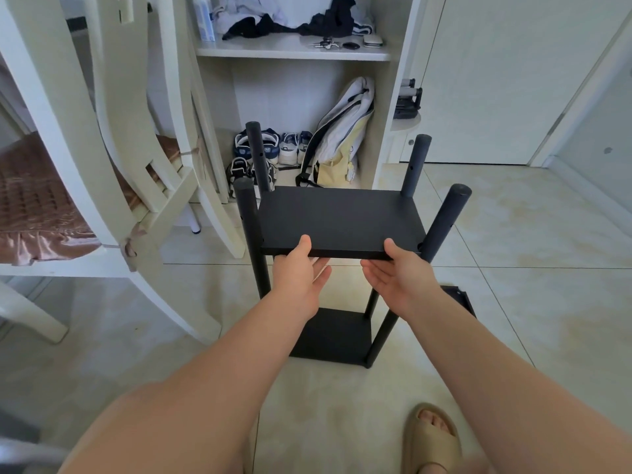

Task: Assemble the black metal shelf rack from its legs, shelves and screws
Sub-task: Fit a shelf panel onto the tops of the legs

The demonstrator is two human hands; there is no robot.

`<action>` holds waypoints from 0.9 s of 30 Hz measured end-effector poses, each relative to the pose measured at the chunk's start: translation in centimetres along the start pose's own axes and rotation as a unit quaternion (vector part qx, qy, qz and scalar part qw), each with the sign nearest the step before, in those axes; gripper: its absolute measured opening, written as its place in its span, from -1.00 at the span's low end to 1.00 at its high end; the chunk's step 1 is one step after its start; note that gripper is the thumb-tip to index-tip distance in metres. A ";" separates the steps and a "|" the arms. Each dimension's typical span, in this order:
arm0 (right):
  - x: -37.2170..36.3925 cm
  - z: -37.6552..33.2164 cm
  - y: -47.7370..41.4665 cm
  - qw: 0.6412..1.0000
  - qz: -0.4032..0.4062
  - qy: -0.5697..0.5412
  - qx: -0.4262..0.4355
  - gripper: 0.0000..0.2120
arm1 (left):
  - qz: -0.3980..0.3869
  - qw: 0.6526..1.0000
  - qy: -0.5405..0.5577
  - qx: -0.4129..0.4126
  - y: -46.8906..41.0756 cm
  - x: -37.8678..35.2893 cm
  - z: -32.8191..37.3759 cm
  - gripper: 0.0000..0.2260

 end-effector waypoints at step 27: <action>3.8 6.5 -4.2 0.993 0.058 0.045 -0.093 -0.84 | 0.008 0.982 -0.115 0.150 -2.2 6.2 -6.7 -0.60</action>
Point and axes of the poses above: each hand's wrist, its own y-axis away from the middle knuckle, its own x-axis out of the back of the hand, z = x × y, the point moved 7 cm from there along -y, towards the middle knuckle, and after that the axes turned 6 degrees about -x, right-handed, at the moved point
